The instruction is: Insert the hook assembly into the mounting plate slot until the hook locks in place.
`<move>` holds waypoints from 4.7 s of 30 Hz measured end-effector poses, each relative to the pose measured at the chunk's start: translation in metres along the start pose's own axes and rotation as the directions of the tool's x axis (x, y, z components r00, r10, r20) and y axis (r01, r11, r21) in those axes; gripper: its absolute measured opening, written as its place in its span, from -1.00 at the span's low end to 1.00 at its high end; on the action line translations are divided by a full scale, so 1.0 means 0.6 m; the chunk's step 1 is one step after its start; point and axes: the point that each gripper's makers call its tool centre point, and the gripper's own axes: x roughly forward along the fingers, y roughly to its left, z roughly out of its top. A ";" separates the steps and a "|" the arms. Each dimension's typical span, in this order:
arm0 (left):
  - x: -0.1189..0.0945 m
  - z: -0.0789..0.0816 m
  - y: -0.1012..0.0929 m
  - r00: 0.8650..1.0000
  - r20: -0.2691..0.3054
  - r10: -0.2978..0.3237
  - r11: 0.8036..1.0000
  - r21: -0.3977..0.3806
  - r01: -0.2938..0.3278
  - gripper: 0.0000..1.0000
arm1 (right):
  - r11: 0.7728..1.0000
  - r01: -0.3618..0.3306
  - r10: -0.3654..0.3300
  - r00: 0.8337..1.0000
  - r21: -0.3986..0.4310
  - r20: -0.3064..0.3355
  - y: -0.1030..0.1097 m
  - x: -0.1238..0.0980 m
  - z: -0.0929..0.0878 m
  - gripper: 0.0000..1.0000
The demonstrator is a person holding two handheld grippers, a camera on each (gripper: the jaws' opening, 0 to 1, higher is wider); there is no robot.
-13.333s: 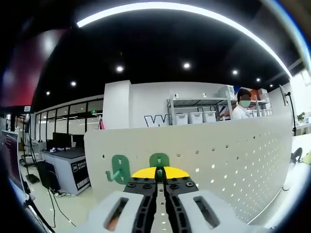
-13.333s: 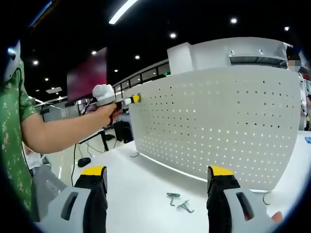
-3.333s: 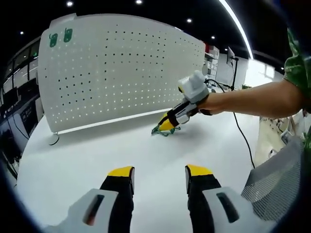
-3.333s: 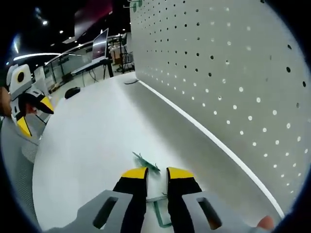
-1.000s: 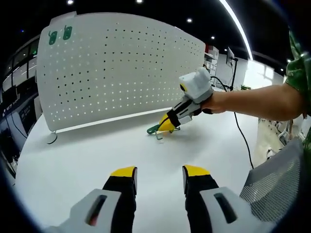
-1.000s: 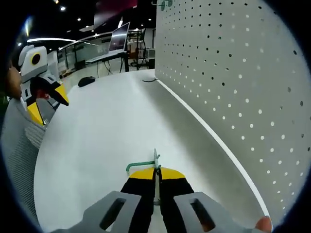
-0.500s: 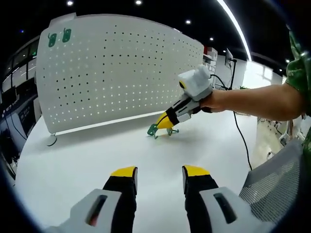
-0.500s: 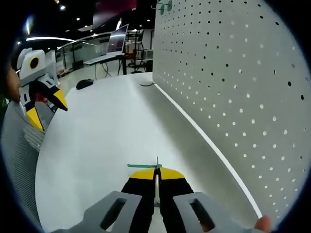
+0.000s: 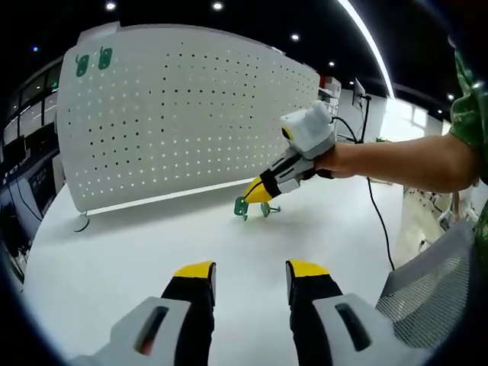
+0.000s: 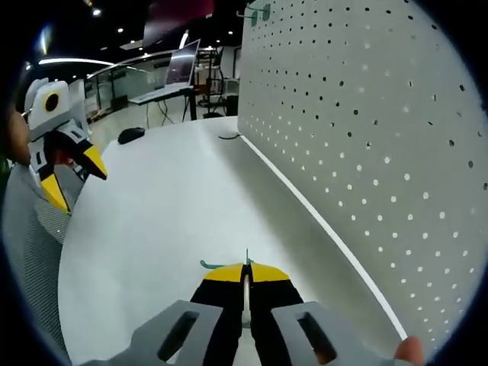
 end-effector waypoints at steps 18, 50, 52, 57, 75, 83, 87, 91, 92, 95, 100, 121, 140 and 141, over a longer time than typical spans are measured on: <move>-0.015 0.039 -0.006 0.997 0.083 -0.003 1.000 0.015 0.002 -0.26 | 0.998 0.005 -0.009 0.997 0.057 0.076 0.048 -0.050 0.077 -1.00; -0.070 0.138 -0.032 0.960 0.279 -0.003 0.988 0.150 -0.040 -0.33 | 0.993 0.040 -0.050 0.995 0.109 0.089 0.160 -0.144 0.192 -1.00; -0.074 0.143 -0.035 0.957 0.291 -0.001 0.987 0.154 -0.046 -0.34 | 0.992 0.037 -0.048 0.994 0.117 0.100 0.167 -0.149 0.200 -1.00; -0.077 0.150 -0.039 0.951 0.308 0.011 0.983 0.171 -0.067 -0.36 | 0.991 0.029 -0.044 0.992 0.127 0.117 0.184 -0.157 0.215 -1.00; -0.084 0.178 -0.036 0.924 0.377 0.058 0.965 0.217 -0.149 -0.54 | 0.974 -0.031 -0.007 0.986 0.226 0.169 0.209 -0.170 0.244 -1.00; -0.085 0.186 -0.036 0.916 0.396 0.063 0.959 0.231 -0.166 -0.62 | 0.969 -0.045 0.004 0.986 0.241 0.167 0.213 -0.171 0.246 -1.00; -0.083 0.188 -0.034 0.915 0.398 0.065 0.959 0.230 -0.168 -0.64 | 0.969 -0.051 0.008 0.985 0.243 0.173 0.214 -0.172 0.251 -1.00; -0.084 0.191 -0.036 0.912 0.406 0.062 0.956 0.239 -0.172 -0.70 | 0.969 -0.054 0.012 0.985 0.240 0.172 0.218 -0.173 0.253 -1.00; -0.083 0.191 -0.037 0.912 0.405 0.062 0.955 0.240 -0.172 -0.70 | 0.969 -0.055 0.013 0.985 0.240 0.172 0.219 -0.173 0.253 -1.00; -0.084 0.190 -0.038 0.912 0.405 0.062 0.955 0.242 -0.172 -0.72 | 0.968 -0.060 0.017 0.985 0.246 0.173 0.220 -0.174 0.253 -1.00; -0.084 0.191 -0.040 0.910 0.409 0.060 0.953 0.249 -0.174 -0.78 | 0.967 -0.068 0.025 0.985 0.244 0.172 0.226 -0.175 0.252 -1.00; -0.082 0.188 -0.045 0.912 0.406 0.053 0.949 0.265 -0.173 -0.91 | 0.962 -0.084 0.040 0.985 0.261 0.170 0.229 -0.180 0.251 -1.00; -0.088 0.188 -0.047 0.910 0.410 0.055 0.951 0.257 -0.174 -0.92 | 0.956 -0.084 0.039 0.986 0.282 0.162 0.235 -0.183 0.253 -1.00; -0.088 0.188 -0.047 0.910 0.411 0.056 0.952 0.253 -0.172 -0.92 | 0.955 -0.085 0.039 0.986 0.284 0.163 0.234 -0.182 0.254 -1.00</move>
